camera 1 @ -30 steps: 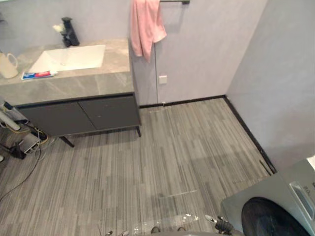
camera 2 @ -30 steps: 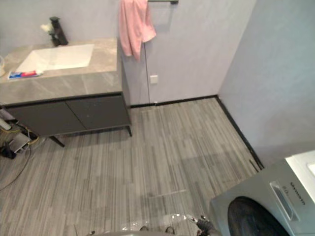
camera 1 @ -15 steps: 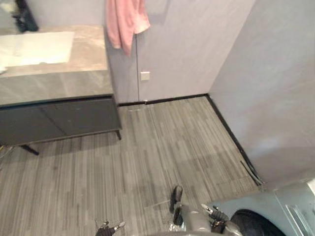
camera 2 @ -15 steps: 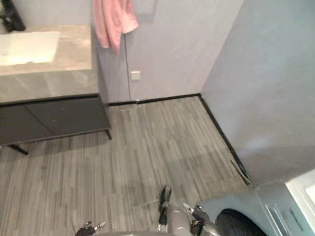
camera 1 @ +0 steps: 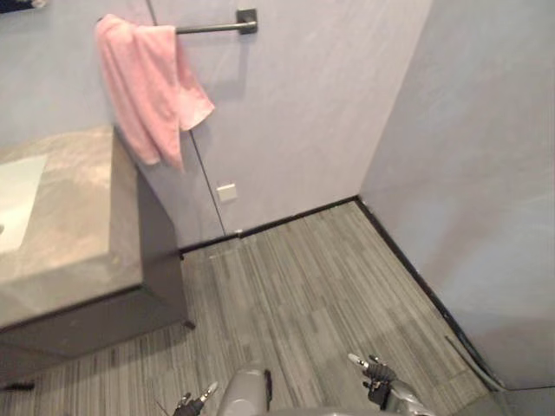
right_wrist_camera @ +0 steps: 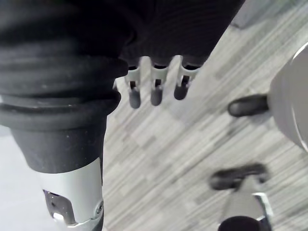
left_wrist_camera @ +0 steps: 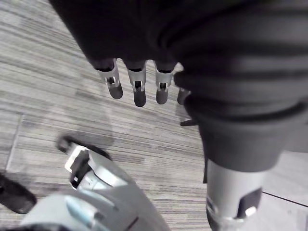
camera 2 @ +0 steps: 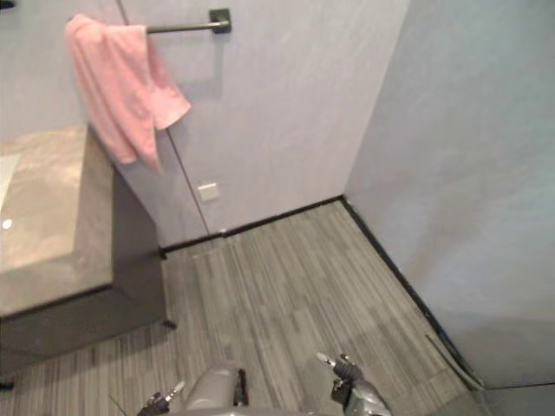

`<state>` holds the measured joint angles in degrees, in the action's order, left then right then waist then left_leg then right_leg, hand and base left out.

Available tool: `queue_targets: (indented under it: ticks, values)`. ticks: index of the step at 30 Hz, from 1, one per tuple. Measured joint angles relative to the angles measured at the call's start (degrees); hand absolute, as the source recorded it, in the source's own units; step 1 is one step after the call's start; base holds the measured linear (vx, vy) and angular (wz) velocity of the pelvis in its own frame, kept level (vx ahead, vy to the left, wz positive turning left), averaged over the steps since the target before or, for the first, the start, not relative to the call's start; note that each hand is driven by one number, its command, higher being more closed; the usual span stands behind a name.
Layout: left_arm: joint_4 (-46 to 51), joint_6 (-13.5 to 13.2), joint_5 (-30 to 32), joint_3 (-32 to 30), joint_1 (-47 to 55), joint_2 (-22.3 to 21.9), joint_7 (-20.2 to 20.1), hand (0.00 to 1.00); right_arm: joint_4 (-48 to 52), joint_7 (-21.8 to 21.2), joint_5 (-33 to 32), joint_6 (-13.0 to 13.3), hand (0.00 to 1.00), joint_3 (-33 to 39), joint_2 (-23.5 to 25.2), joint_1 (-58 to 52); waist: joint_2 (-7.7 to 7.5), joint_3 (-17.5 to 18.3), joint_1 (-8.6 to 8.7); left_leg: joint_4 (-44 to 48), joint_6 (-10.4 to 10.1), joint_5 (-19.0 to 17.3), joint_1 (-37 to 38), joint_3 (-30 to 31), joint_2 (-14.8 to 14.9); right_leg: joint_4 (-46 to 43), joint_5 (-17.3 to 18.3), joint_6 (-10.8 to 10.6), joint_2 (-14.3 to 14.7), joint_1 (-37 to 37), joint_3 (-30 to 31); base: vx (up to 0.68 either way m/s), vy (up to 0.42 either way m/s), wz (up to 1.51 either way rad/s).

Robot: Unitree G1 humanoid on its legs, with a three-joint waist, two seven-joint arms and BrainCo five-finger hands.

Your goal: Organize washtable

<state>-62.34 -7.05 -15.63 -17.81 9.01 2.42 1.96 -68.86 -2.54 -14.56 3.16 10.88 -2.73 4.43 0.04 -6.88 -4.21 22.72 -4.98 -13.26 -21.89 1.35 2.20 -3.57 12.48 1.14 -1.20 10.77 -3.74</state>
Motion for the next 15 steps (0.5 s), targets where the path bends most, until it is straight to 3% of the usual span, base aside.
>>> queue_targets:
  ticks: [1,2,4,5,6,8,10,11,13,15]
  values:
    - [-0.1,0.0,0.0,0.0,0.6,-0.1,0.5,0.0,-0.1,0.0,0.7,0.0,0.0,-0.1,-0.1,-0.6,0.16,0.5,-0.39,-3.5,-1.1,7.7,0.1,0.6,-0.2,0.8,1.7,-1.1,-1.2,2.2,1.4,0.67,0.387,-0.71]
    - [-0.2,0.0,0.1,-0.1,1.2,-0.3,0.6,0.0,-0.1,0.0,1.3,0.0,0.0,0.0,0.2,-1.1,-0.01,1.5,-0.89,-3.4,0.2,10.8,0.3,0.1,-1.0,0.9,2.5,-1.2,-1.9,2.4,2.3,0.63,0.334,-0.77]
    - [-0.1,-0.2,0.1,-1.1,0.5,0.5,0.7,0.0,-0.5,-0.2,1.8,0.0,0.0,1.4,1.9,-1.4,-2.37,2.1,-1.46,-1.1,5.9,9.1,1.4,-2.5,-3.7,-5.5,2.0,-2.0,-5.6,1.0,3.9,0.62,0.285,-0.58]
    - [-0.2,-0.1,0.1,-1.4,0.4,0.6,0.7,0.0,-0.5,-0.2,1.9,0.0,0.0,2.8,2.3,-1.4,-2.5,2.1,-1.52,-0.5,7.6,8.4,2.3,-3.3,-4.0,-8.6,1.6,-2.6,-6.2,0.3,4.3,0.59,0.273,-0.32]
    - [-0.6,-0.1,0.1,-2.1,0.4,0.5,0.7,0.0,-0.6,-0.2,1.9,0.0,0.0,4.7,2.6,-1.7,-2.46,2.0,-1.55,-0.2,8.8,7.0,4.9,-4.4,-4.4,-14.5,0.6,-3.8,-6.9,-0.8,5.5,0.54,0.284,-0.33]
    - [-0.6,0.1,0.1,-2.5,0.6,0.2,0.6,0.0,-0.5,-0.3,1.8,0.0,0.0,8.0,2.9,-2.4,-2.03,1.6,-1.28,-2.6,10.6,4.1,12.8,-5.4,-5.4,-34.9,-5.1,-8.7,-8.0,-6.6,7.0,0.49,0.258,-0.29]
    - [-0.6,0.2,0.4,-2.4,0.3,0.1,0.5,0.0,0.5,-0.3,1.5,0.4,0.0,8.9,2.8,-2.6,-1.85,0.9,-0.9,-4.9,11.3,2.3,19.6,-5.2,-6.6,-53.0,-6.2,-8.2,-10.5,-13.2,3.0,0.45,0.209,0.0]
    - [-0.8,0.4,0.5,-2.3,0.1,0.2,0.6,0.0,0.6,-0.3,1.3,0.5,0.0,9.0,2.4,-2.6,-1.66,0.5,-0.44,-7.2,11.5,2.0,23.9,-4.4,-7.1,-56.5,-4.3,-5.4,-12.2,-14.9,-1.3,0.4,0.153,0.16]
    - [-1.3,0.4,0.7,-2.0,0.1,0.4,0.5,0.0,0.7,-0.2,1.1,0.6,0.0,9.1,2.2,-2.7,-1.63,0.0,0.32,-11.1,11.5,2.0,29.9,-2.7,-7.0,-53.6,-1.3,-4.6,-12.7,-15.1,-6.5,0.34,0.074,0.38]
    - [-1.3,0.5,0.7,-1.4,-0.7,0.5,0.5,0.0,0.9,-0.2,0.9,0.8,0.0,9.6,2.2,-3.2,-1.45,0.1,0.4,-13.0,11.7,0.7,32.7,-0.6,-6.4,-44.6,0.5,-5.2,-11.8,-16.8,-8.9,0.25,-0.005,0.54]
